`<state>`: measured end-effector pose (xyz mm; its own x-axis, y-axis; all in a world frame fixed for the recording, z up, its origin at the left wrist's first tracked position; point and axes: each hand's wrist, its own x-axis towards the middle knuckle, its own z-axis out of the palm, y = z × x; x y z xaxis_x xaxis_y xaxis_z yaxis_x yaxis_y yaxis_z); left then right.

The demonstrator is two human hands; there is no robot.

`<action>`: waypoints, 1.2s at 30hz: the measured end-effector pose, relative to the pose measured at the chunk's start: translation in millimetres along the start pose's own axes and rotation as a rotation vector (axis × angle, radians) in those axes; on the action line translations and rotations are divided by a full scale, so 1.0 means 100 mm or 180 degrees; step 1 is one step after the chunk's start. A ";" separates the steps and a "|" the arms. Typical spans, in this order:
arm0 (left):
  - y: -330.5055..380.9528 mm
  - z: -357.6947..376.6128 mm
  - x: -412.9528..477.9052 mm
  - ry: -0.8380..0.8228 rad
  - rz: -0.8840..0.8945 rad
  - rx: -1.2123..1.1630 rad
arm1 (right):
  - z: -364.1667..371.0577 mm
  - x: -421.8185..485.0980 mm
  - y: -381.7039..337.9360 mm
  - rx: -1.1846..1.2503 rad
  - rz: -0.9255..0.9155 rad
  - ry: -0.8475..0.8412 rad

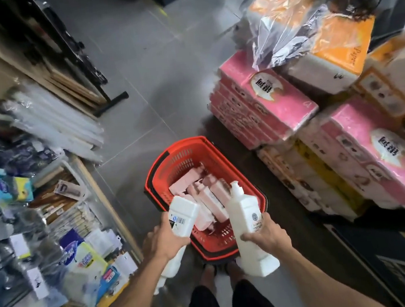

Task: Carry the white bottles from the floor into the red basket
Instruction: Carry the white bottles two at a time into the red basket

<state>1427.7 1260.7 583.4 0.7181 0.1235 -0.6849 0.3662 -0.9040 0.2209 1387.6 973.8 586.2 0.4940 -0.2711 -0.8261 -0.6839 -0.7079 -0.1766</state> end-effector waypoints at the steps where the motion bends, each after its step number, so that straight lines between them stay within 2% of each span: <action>1: 0.06 0.03 0.10 -0.0032 -0.0002 0.0017 | 0.04 0.07 0.01 0.0014 0.0036 -0.0057; 7: 0.29 0.11 0.55 -0.0076 0.0047 -0.0004 | 0.25 0.31 0.01 0.0013 0.0081 -0.0233; 15: 0.57 0.49 1.69 -0.0026 -0.0083 0.0097 | 0.66 1.18 -0.09 0.0270 0.0123 -0.0212; 23: 0.83 0.87 2.79 0.0050 0.0028 0.0193 | 0.96 2.11 -0.18 0.0362 0.0064 -0.0113; 36: 0.77 1.59 4.35 0.0030 0.0301 0.1218 | 1.71 3.38 0.10 0.0019 -0.0028 -0.0292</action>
<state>1674.2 1179.3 191.6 0.7441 0.0344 -0.6672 0.0523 -0.9986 0.0068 1455.9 986.5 213.5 0.4488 -0.2037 -0.8701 -0.6831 -0.7060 -0.1870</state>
